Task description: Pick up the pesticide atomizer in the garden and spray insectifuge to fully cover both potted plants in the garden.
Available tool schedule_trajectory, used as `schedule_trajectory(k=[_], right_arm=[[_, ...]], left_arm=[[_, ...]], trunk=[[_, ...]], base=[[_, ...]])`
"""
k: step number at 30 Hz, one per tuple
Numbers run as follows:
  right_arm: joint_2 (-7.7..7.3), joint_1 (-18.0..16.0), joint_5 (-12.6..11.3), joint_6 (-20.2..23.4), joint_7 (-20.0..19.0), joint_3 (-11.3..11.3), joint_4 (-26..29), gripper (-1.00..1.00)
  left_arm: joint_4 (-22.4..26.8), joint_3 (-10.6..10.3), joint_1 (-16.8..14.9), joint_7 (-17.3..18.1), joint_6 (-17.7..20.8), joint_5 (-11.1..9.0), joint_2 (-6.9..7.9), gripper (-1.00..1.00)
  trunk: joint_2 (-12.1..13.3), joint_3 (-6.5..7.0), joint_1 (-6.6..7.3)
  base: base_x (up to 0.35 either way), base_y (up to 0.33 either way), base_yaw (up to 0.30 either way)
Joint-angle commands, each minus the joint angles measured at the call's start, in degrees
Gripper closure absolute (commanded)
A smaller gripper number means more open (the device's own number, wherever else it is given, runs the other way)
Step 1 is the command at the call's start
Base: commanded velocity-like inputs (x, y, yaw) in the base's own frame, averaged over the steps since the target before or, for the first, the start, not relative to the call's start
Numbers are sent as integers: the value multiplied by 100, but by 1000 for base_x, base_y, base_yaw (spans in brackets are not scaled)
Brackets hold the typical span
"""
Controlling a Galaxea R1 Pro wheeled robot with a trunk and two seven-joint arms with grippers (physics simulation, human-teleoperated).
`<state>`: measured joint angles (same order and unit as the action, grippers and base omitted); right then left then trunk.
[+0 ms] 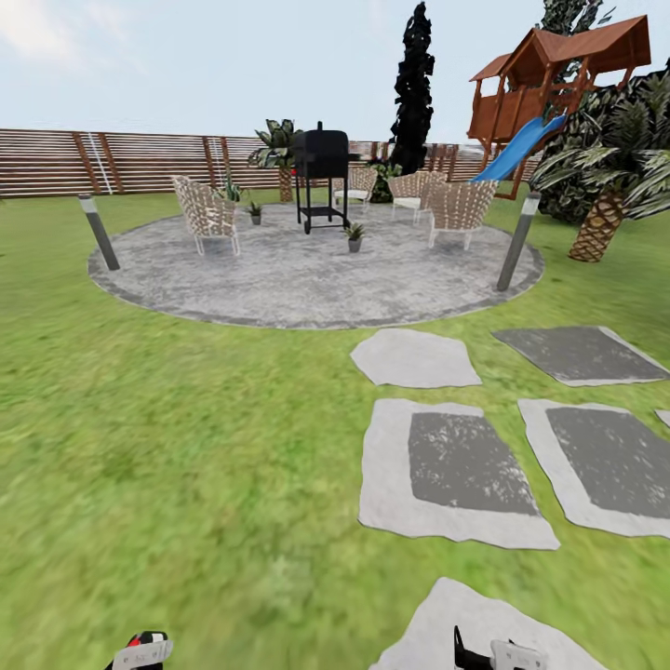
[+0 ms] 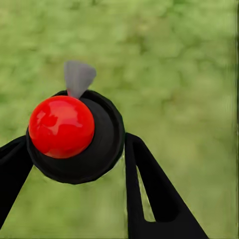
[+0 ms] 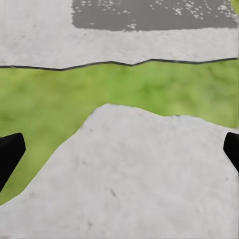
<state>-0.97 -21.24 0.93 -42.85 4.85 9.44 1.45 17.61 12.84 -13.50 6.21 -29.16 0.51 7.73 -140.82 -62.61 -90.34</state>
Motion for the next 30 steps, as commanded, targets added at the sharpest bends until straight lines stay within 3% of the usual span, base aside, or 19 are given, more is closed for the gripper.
schedule_trajectory(k=[1, 23, 30], right_arm=[[1, -3, 12, -13, 16, 5, -5, -100], [1, -3, 12, -13, 16, 5, -5, -100], [1, -3, 12, -13, 16, 5, -5, -100]], left_arm=[[-3, 50, -4, 56, -13, 3, -1, 100], [-3, 52, -4, 56, -11, -2, 10, 100], [-3, 44, -4, 56, -18, -111, 10, 100]], trunk=[[-2, -5, -2], [-2, -5, -2], [-2, -5, -2]], base=[[303, -184, 0], [303, -184, 0], [303, -184, 0]])
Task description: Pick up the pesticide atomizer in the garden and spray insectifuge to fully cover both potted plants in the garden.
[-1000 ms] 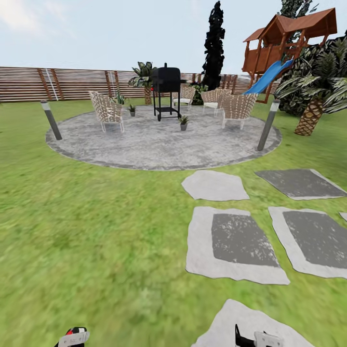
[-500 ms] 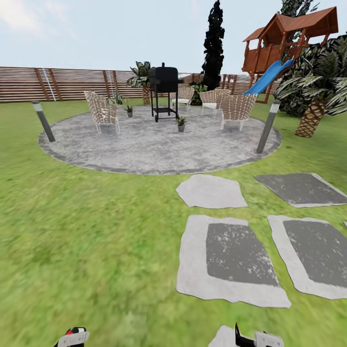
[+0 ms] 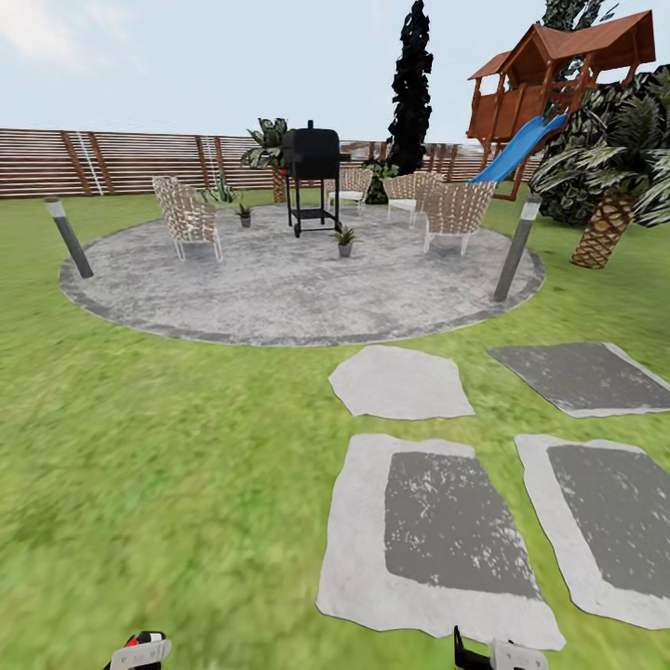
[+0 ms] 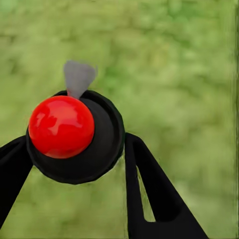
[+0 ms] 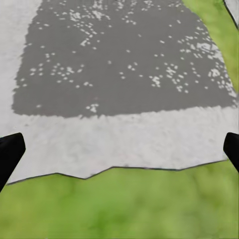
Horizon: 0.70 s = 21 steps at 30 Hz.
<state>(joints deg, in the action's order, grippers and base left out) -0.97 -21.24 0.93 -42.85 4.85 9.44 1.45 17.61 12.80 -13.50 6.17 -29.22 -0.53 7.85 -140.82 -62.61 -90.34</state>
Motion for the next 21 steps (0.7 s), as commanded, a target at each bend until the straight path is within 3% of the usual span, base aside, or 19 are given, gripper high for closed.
schedule_trajectory(k=[1, 21], right_arm=[[1, -3, 12, -13, 16, 5, -5, -100], [1, -3, 12, -13, 16, 5, -5, -100]], left_arm=[[-3, 48, -4, 60, -11, -11, -3, 100], [-3, 47, -4, 60, -14, -17, 6, 100]], trunk=[[-2, -5, -2], [-2, -5, -2]], base=[[303, -184, 0], [303, -184, 0]])
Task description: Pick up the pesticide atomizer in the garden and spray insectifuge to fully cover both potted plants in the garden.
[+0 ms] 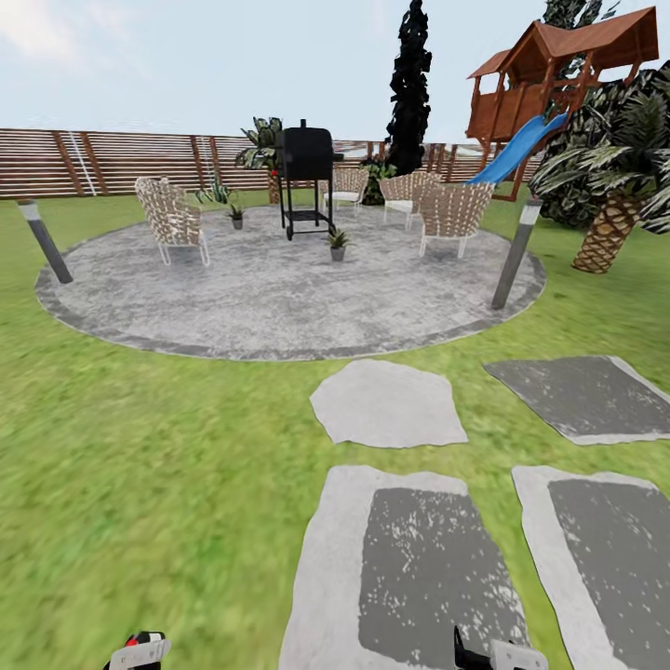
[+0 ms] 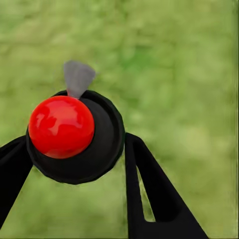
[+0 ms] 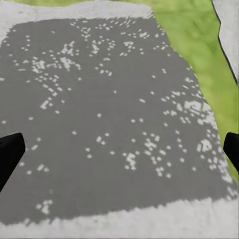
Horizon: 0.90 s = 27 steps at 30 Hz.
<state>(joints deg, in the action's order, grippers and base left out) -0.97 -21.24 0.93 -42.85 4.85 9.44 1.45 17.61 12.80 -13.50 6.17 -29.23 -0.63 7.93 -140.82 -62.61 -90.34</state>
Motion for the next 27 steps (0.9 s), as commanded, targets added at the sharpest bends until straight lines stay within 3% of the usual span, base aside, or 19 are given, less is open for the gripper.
schedule_trajectory(k=[1, 27], right_arm=[[1, -3, 12, -13, 16, 5, -5, -100], [-36, -3, 4, -1, 11, 11, 0, -100]], left_arm=[[-3, 48, -4, 60, -12, -8, -6, 100], [-3, 48, -4, 60, -12, -8, -18, 100]], trunk=[[-2, -5, -2], [-2, -5, -2]], base=[[303, -184, 0], [303, -181, 0]])
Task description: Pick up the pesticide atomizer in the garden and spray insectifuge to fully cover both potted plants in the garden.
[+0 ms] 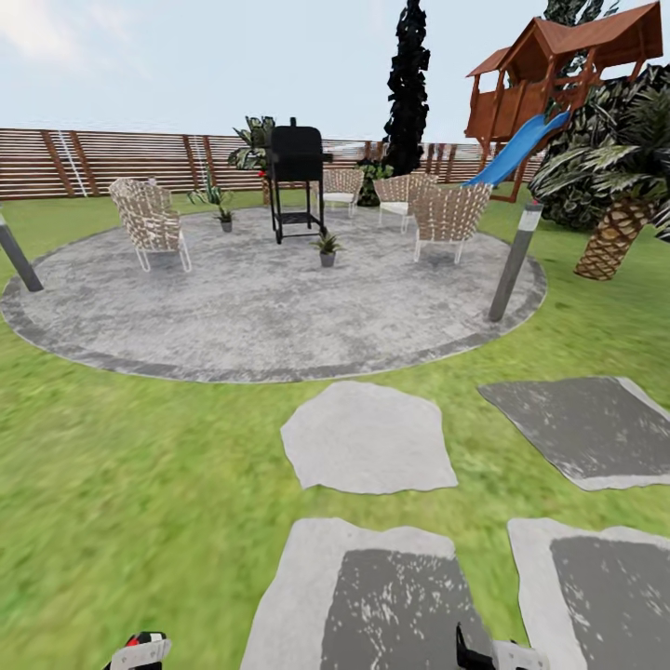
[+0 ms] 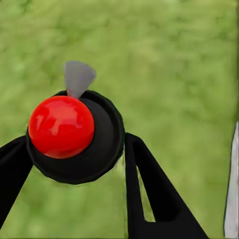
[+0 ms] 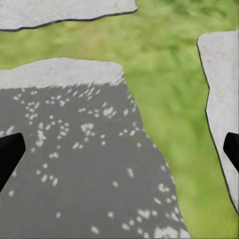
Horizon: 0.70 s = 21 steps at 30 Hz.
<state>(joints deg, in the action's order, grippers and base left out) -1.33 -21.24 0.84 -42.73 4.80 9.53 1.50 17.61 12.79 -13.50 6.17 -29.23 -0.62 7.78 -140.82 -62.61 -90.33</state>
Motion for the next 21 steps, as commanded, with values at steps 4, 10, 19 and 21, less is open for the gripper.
schedule_trajectory(k=[4, 10, 19, 21], right_arm=[[-22, -3, 36, -4, -3, -11, -9, -100], [-25, -3, 47, -7, -6, -20, -9, -100], [-44, -3, 33, -7, -3, -13, -2, -100], [-36, -3, 31, -7, 1, -13, -1, -100]], left_arm=[[-4, 48, -4, 60, -12, -8, -4, 100], [-7, 48, -2, 60, -12, -12, -8, 100], [-12, 48, -4, 60, -11, -13, -13, 100], [-11, 48, -4, 60, -12, -12, -13, 100]], trunk=[[-2, -5, -2], [-2, -5, -2], [-2, -5, -2], [-2, -5, -2]], base=[[311, -142, 0], [314, -135, 0], [314, -134, 16], [314, -134, 189]])
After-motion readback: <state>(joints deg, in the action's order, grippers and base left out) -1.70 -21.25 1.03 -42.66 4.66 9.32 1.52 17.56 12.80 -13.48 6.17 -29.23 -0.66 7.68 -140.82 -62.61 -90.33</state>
